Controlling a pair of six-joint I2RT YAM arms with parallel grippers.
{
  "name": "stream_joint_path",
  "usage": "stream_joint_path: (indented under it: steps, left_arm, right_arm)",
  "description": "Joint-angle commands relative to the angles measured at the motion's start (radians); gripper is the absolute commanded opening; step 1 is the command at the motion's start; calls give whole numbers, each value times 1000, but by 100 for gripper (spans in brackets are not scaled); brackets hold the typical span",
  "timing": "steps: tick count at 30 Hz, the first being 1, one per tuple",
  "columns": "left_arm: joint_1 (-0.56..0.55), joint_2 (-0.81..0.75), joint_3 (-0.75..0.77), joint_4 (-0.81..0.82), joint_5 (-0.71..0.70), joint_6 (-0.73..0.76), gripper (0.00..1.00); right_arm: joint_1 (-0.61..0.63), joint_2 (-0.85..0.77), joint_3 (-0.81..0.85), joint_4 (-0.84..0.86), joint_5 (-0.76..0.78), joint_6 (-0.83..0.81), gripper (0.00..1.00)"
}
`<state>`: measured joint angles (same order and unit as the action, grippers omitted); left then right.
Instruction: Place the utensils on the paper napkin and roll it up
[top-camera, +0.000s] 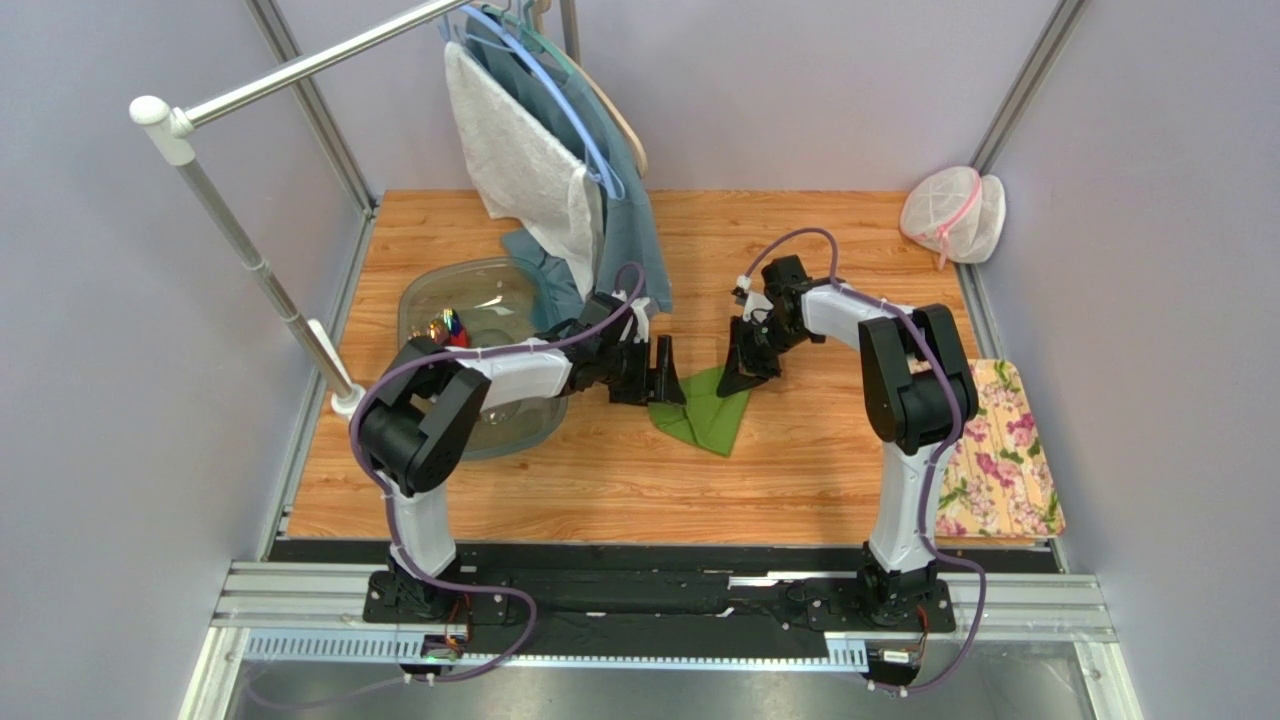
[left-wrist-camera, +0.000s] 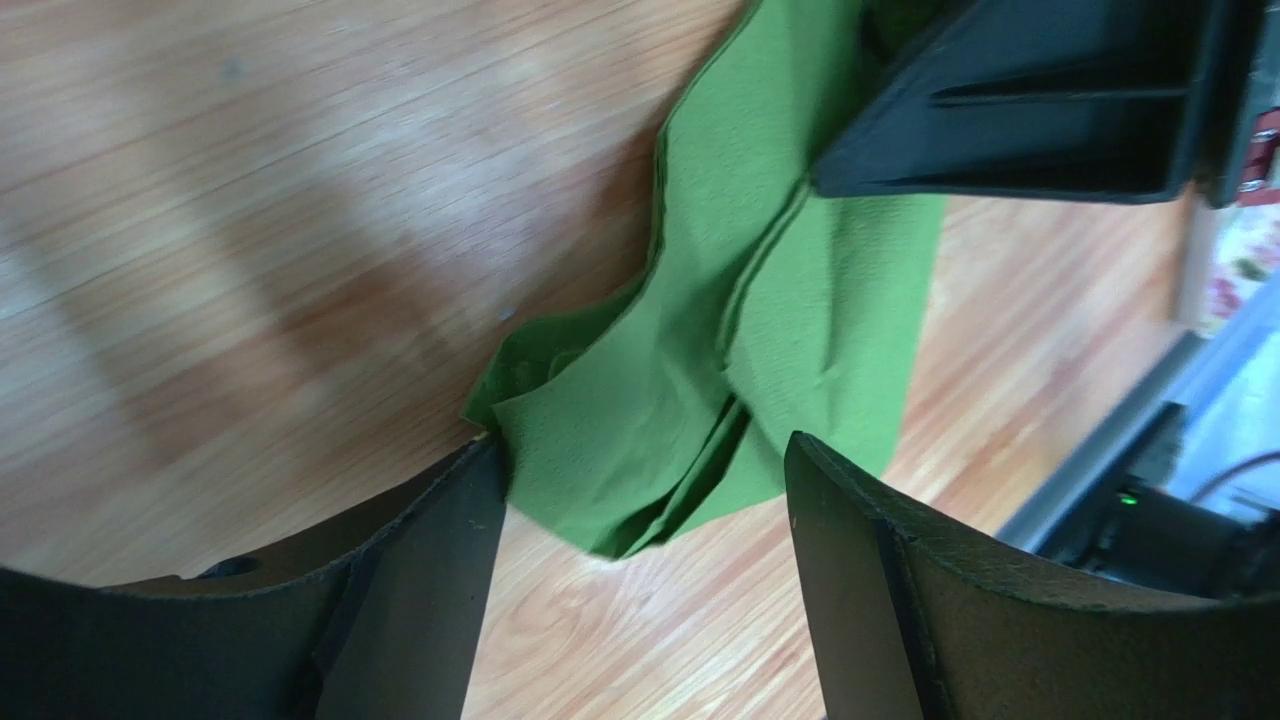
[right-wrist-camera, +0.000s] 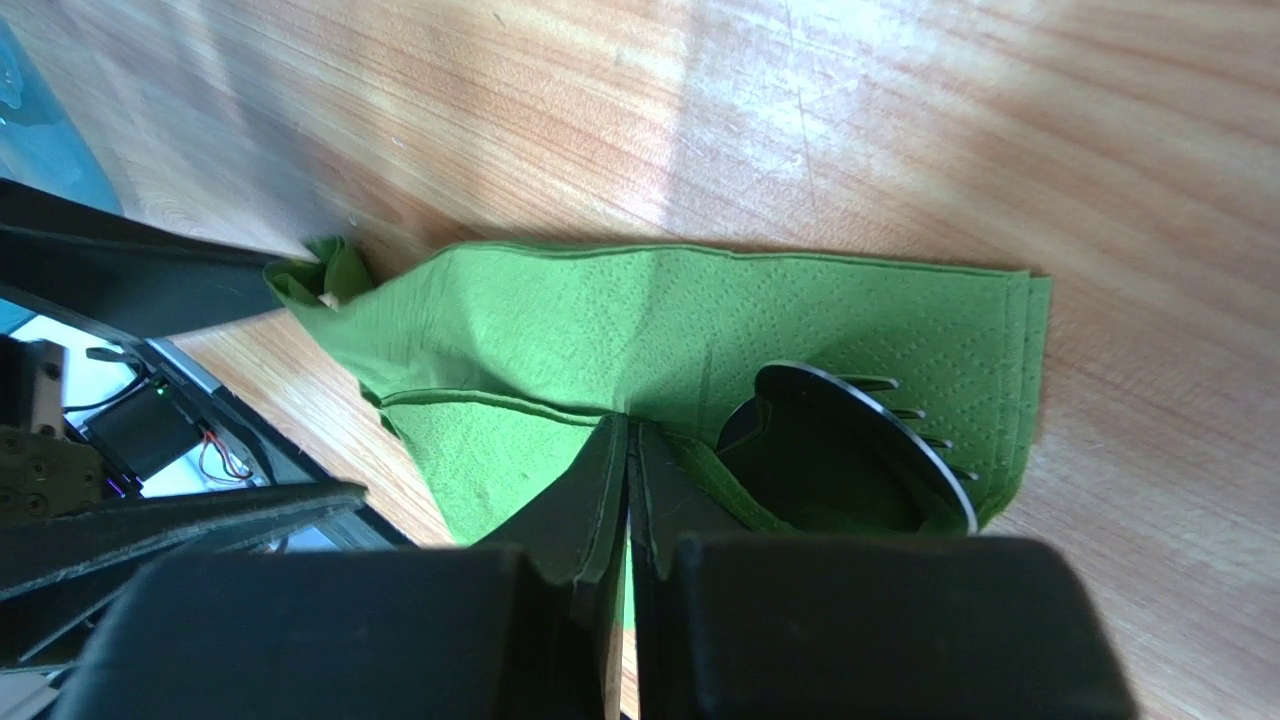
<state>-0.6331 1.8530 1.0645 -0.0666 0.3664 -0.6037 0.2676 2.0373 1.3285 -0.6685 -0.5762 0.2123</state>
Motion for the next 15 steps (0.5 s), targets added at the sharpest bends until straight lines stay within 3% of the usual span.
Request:
stream_joint_path:
  steps: [1,9,13,15]
  left_arm:
    - [-4,63,-46,155,129,-151,73]
    - [-2,123,-41,320,207,-240,68]
    - [6,140,-35,292,180,-235,68]
    - [27,129,-53,272,171,-231,63]
  right_arm:
    - [15,34,-48,43,154,-63,3]
    - [16,38,-48,49,148,-59,3]
    - [16,40,-48,49,148,-62,3]
    - [16,40,-46,49,150,-60,3]
